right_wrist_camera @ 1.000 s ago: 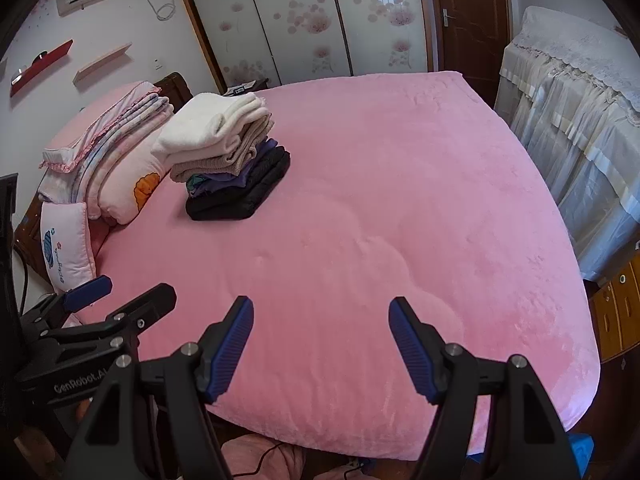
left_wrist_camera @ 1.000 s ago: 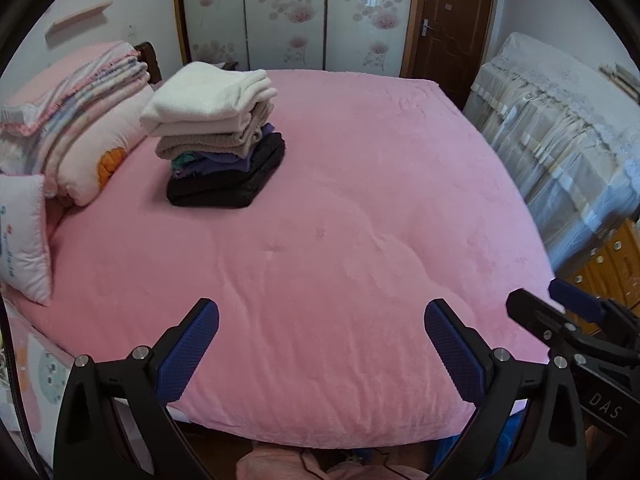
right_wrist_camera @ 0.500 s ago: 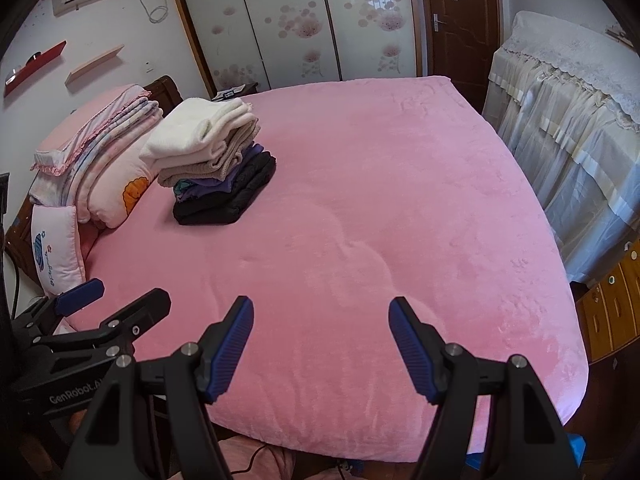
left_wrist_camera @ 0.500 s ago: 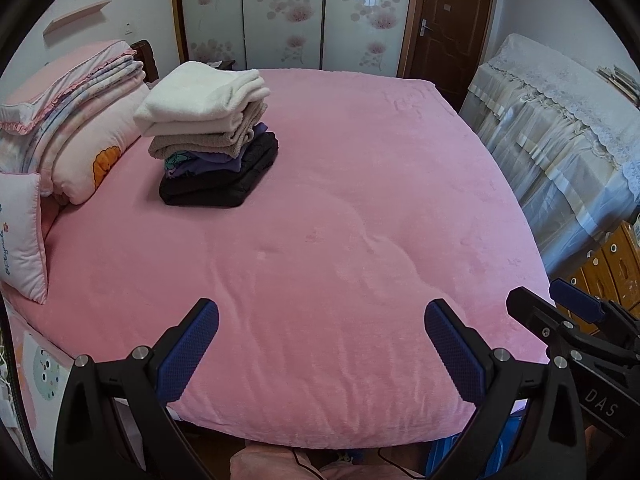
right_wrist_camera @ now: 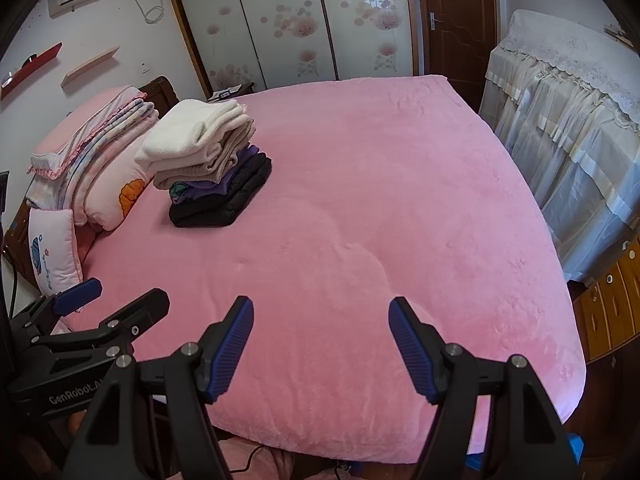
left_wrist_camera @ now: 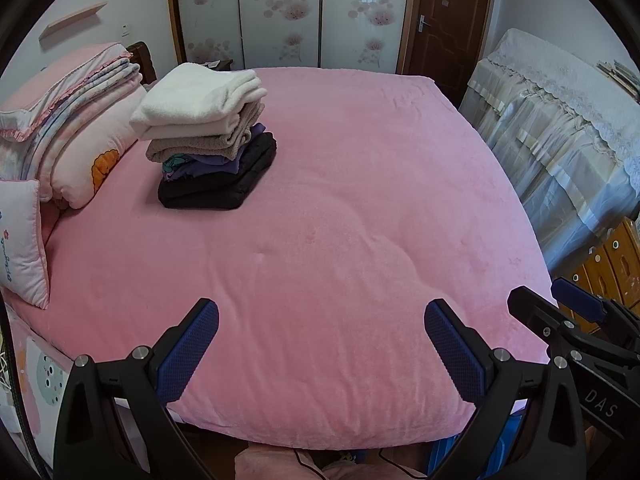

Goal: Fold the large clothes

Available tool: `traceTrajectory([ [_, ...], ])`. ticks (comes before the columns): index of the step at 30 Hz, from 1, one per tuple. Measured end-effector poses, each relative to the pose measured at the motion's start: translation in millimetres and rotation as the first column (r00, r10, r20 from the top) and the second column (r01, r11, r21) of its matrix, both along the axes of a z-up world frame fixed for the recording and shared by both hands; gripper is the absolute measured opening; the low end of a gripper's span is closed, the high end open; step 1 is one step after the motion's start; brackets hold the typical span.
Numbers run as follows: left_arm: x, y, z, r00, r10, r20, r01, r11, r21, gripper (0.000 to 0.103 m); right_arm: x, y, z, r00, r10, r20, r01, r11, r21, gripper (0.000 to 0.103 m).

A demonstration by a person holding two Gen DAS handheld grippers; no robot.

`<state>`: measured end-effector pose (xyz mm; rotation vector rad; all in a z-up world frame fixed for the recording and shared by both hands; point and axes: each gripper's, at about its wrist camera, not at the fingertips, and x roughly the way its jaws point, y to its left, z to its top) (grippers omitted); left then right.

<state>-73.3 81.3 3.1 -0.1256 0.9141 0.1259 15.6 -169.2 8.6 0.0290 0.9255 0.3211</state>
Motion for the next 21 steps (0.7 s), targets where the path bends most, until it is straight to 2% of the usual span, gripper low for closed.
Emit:
traceTrajectory([
  [21, 8.9, -0.6, -1.9, 1.0, 0.001, -0.019, -0.001, 1.0, 0.004, 0.102, 4.1, -1.7, -8.4, 1.0, -0.003, -0.013, 0.003, 1.0, 0.007, 0.071],
])
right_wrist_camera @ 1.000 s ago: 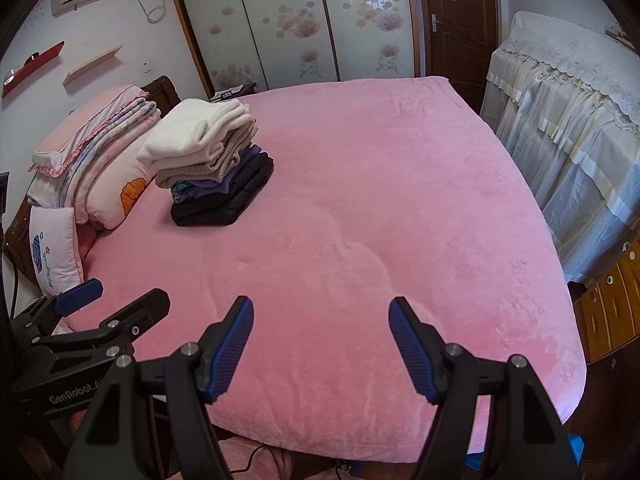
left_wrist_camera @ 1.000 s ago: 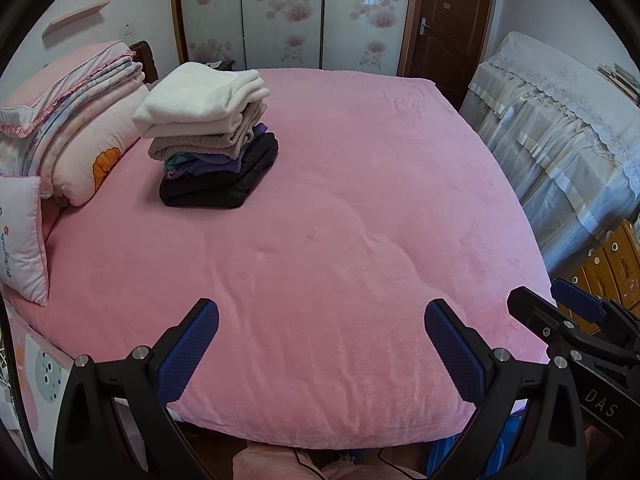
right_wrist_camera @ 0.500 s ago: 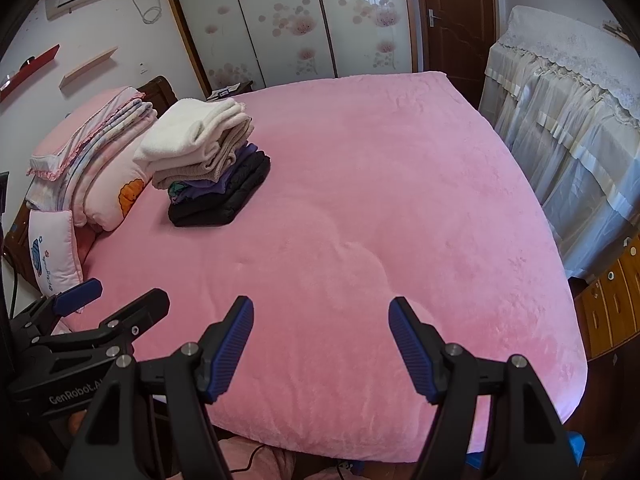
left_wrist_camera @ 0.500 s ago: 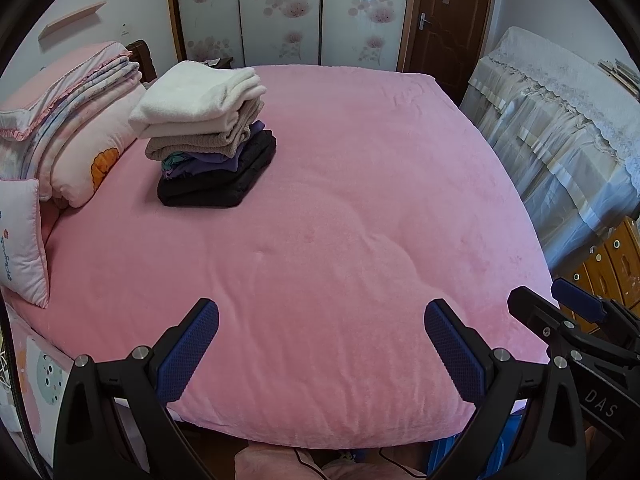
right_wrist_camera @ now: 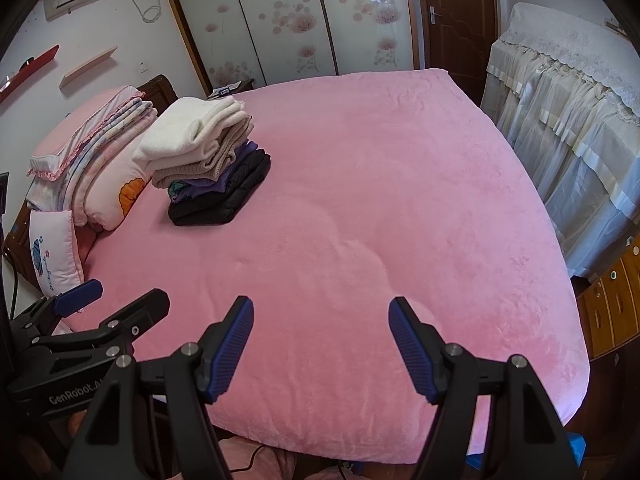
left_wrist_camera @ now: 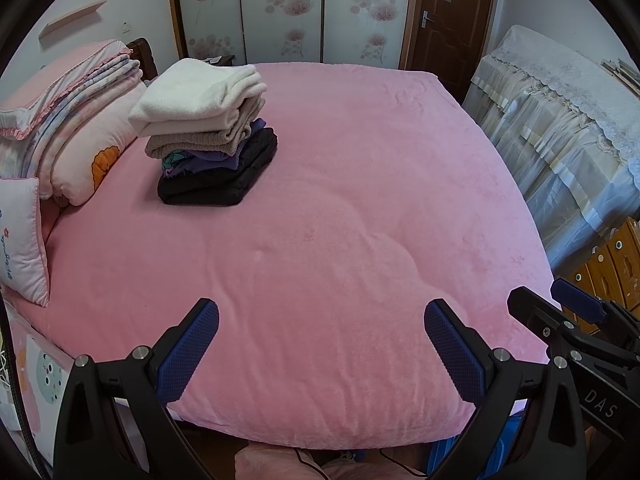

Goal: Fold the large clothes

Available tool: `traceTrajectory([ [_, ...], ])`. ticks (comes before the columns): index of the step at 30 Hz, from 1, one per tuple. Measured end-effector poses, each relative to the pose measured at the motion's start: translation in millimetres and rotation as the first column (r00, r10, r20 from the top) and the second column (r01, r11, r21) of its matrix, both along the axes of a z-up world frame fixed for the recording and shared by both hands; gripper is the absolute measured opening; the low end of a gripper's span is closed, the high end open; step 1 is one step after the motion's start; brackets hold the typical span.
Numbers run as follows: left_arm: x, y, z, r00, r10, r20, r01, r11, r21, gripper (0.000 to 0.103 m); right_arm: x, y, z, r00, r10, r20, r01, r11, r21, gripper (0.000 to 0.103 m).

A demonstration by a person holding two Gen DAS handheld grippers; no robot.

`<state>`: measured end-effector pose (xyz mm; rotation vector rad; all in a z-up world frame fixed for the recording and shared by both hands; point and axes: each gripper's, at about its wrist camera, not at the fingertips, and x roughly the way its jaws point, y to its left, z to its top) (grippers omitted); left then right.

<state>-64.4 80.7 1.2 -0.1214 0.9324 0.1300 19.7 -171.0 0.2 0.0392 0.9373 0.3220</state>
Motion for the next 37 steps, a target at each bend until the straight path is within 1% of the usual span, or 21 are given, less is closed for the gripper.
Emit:
traceTrajectory([
  [22, 5.5, 6.4, -3.8, 1.0, 0.001, -0.019, -0.001, 1.0, -0.011, 0.102, 0.3, 2.1, -1.2, 1.0, 0.0, -0.003, 0.0, 1.0, -0.001, 0.071],
  [37, 1.5, 6.4, -5.5, 1.0, 0.007, -0.027, -0.007, 1.0, -0.015, 0.102, 0.2, 3.7, -1.4, 1.0, -0.002, -0.005, 0.002, 1.0, -0.003, 0.071],
])
